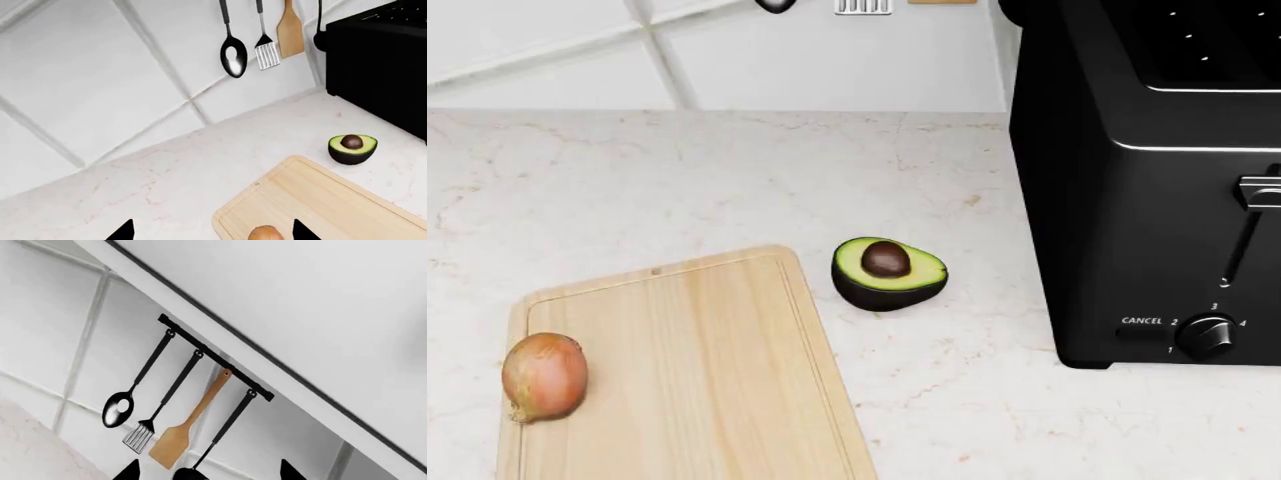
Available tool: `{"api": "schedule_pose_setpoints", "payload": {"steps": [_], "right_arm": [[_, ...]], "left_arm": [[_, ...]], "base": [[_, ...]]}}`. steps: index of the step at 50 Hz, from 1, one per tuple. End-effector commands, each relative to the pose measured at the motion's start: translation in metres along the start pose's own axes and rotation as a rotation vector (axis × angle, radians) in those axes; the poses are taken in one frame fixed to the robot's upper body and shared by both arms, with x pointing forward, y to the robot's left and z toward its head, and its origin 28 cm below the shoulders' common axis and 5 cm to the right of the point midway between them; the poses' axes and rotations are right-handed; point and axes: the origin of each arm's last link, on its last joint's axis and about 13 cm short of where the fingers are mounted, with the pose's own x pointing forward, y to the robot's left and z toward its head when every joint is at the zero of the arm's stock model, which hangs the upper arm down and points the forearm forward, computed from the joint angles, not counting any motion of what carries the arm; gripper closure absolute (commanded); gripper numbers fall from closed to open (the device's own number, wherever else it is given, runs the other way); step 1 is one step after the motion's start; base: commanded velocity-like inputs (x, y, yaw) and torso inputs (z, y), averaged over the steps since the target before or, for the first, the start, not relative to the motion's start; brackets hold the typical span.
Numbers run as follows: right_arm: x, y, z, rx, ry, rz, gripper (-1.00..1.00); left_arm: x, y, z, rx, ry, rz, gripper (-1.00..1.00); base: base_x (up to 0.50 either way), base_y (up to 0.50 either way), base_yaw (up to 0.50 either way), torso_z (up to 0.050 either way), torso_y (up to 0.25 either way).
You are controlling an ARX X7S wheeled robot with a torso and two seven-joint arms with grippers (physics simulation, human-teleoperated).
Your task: Place the avocado, onion, tomato and bell pepper on the cutting board.
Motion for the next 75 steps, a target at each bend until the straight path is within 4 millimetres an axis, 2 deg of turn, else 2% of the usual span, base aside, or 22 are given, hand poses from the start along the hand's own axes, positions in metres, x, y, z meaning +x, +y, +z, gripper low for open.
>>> {"api": "schedule_pose_setpoints", "payload": {"steps": [1, 7, 23, 31, 34, 38, 42, 46, 65, 75], "right_arm": [[0.017, 0.0, 0.021, 0.081, -0.011, 0.159, -1.0], [0.032, 0.005, 0.027, 0.107, 0.022, 0.287, -1.0], [0.074, 0.025, 0.038, 0.043, 0.108, 0.424, -1.0], [0.099, 0.034, 0.046, 0.026, 0.206, 0.517, -1.0], [0.115, 0.036, 0.045, -0.003, 0.231, 0.515, -1.0], [0.126, 0.041, 0.043, -0.05, 0.271, 0.552, -1.0], [0.147, 0.045, 0.031, -0.111, 0.364, 0.562, -1.0], [0.156, 0.046, 0.023, -0.168, 0.431, 0.613, -1.0], [0.172, 0.042, 0.022, -0.253, 0.543, 0.713, -1.0], [0.176, 0.055, 0.021, -0.267, 0.53, 0.768, -1.0]], "left_arm": [[-0.01, -0.002, 0.007, 0.007, -0.104, 0.026, -1.0], [-0.011, -0.001, 0.007, 0.004, -0.106, 0.034, -1.0], [-0.01, -0.002, 0.005, 0.003, -0.106, 0.038, -1.0], [-0.01, -0.002, 0.003, -0.001, -0.108, 0.037, -1.0], [-0.012, -0.002, 0.002, -0.001, -0.112, 0.041, -1.0], [-0.012, -0.001, 0.0, -0.003, -0.113, 0.049, -1.0], [-0.011, -0.001, -0.001, -0.004, -0.11, 0.053, -1.0], [-0.01, -0.001, -0.003, -0.008, -0.108, 0.054, -1.0], [-0.006, 0.001, -0.01, -0.016, -0.099, 0.065, -1.0], [-0.006, 0.001, -0.012, -0.013, -0.092, 0.076, -1.0]], "base": [[0.0, 0.0, 0.0, 0.0, 0.0], [0.0, 0.0, 0.0, 0.0, 0.0], [0.0, 0.0, 0.0, 0.0, 0.0], [0.0, 0.0, 0.0, 0.0, 0.0], [0.0, 0.0, 0.0, 0.0, 0.0], [0.0, 0.0, 0.0, 0.0, 0.0], [0.0, 0.0, 0.0, 0.0, 0.0], [0.0, 0.0, 0.0, 0.0, 0.0], [0.0, 0.0, 0.0, 0.0, 0.0], [0.0, 0.0, 0.0, 0.0, 0.0]]}}
